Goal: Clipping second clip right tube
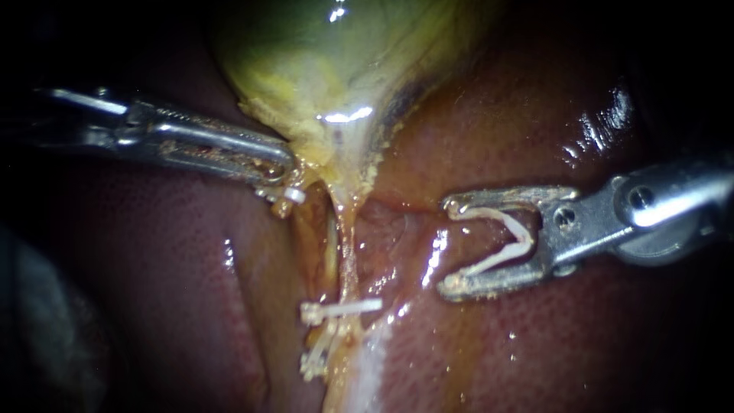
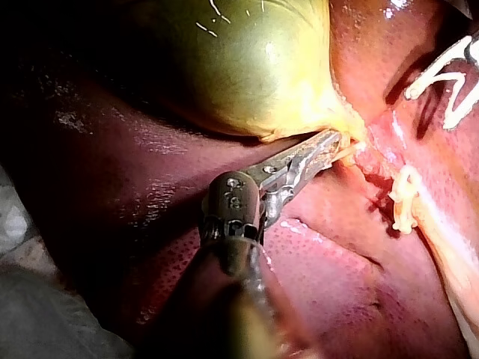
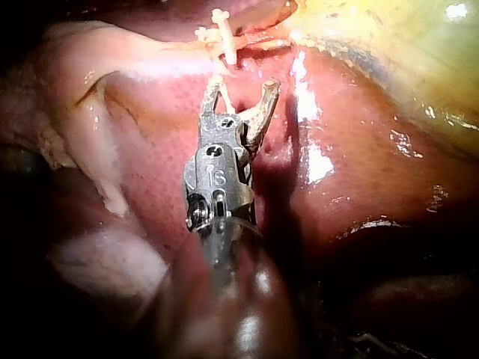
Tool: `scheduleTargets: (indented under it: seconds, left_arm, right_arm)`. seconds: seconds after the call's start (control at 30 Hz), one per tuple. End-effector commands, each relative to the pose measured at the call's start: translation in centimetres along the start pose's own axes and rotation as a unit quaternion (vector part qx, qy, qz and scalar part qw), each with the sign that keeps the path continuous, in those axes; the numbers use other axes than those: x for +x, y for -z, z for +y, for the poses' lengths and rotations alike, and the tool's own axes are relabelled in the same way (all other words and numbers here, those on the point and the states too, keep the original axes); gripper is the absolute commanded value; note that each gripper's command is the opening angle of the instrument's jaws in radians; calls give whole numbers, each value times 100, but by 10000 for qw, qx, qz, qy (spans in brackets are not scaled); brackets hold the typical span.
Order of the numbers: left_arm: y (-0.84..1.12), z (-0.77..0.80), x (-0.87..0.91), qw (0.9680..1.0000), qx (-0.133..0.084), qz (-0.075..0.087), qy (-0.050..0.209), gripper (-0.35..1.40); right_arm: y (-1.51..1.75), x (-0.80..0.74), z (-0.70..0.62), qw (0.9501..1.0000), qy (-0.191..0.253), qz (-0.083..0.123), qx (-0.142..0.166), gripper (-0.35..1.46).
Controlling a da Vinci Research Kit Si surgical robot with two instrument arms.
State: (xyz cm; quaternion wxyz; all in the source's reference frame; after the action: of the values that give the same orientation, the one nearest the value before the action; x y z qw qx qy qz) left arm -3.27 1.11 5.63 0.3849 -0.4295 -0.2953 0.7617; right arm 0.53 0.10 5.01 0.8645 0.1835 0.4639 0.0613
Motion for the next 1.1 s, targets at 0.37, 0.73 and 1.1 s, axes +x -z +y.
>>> scheduleTargets:
  seconds: [0.37, 0.73, 1.1]
  left_arm:
    - [68, 36, 13, 10000, 8, 0, 70, -35]
    - [70, 40, 19, 10000, 19, 41, 64, -35]
    - [70, 38, 19, 10000, 19, 41, 64, -35]
  right_arm:
    - [0, 1, -1, 10000, 0, 0, 0, 47]
    - [-14, 14, -2, 10000, -24, -6, 58, 47]
    - [-56, 30, 2, 9962, -603, 426, 464, 45]
